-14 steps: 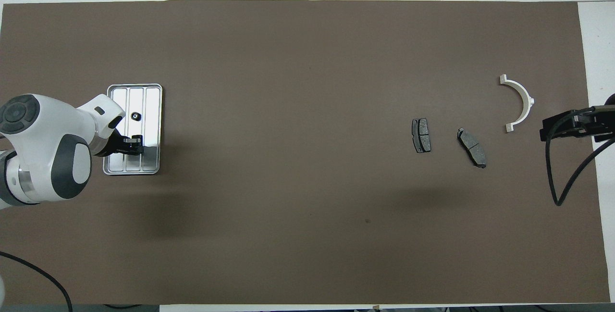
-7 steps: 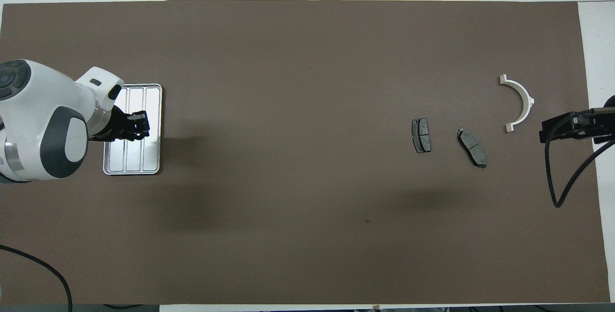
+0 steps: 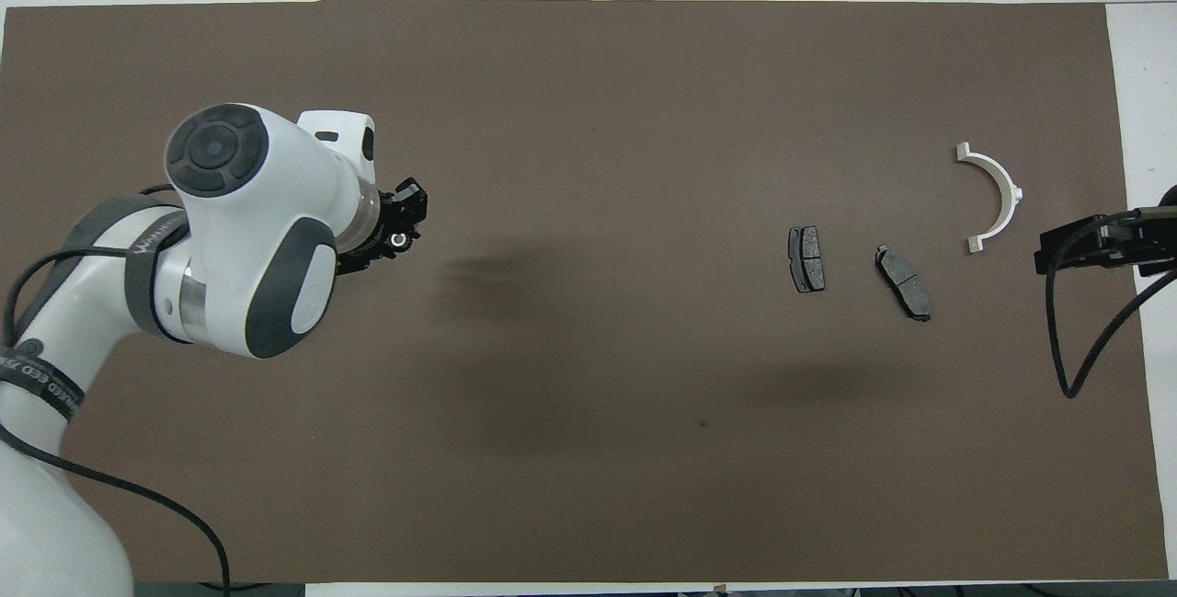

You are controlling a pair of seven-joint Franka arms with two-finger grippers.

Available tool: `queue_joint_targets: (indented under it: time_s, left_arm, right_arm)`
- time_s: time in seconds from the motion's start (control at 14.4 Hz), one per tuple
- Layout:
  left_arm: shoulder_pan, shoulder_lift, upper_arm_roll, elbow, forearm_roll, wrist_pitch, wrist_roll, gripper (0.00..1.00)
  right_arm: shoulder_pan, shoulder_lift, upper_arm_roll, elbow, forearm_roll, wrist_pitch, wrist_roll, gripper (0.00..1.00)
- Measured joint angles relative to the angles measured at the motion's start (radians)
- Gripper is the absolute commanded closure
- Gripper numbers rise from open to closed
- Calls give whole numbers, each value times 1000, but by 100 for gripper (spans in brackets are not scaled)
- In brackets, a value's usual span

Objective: Place bearing gear from tray to pile
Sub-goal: 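Carry the gear with the left gripper toward the table center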

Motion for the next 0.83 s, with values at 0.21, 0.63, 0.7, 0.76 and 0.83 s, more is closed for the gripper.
queue_joint_targets:
  time_s: [0.21,0.63,0.7,0.76,0.83]
  left_arm:
    - [-102,20,-1,6,-1,58,-148,100]
    - [-247,216,1,160,-1,83,-291,100]
    - [-252,241,1,187,-1,89,-296,100]
    - [-257,256,1,201,-1,94,-298,100]
    - [-263,263,1,205,-1,95,-299,100]
  right_arm:
    - [0,0,0,0,0,0,0,0]
    - [0,-3,0,-32,0,52,0,0]
    - [0,-4,0,-48,0,69,0,0]
    - [0,-4,1,-63,0,87,0,0]
    - [1,-4,2,-73,0,98,0,0]
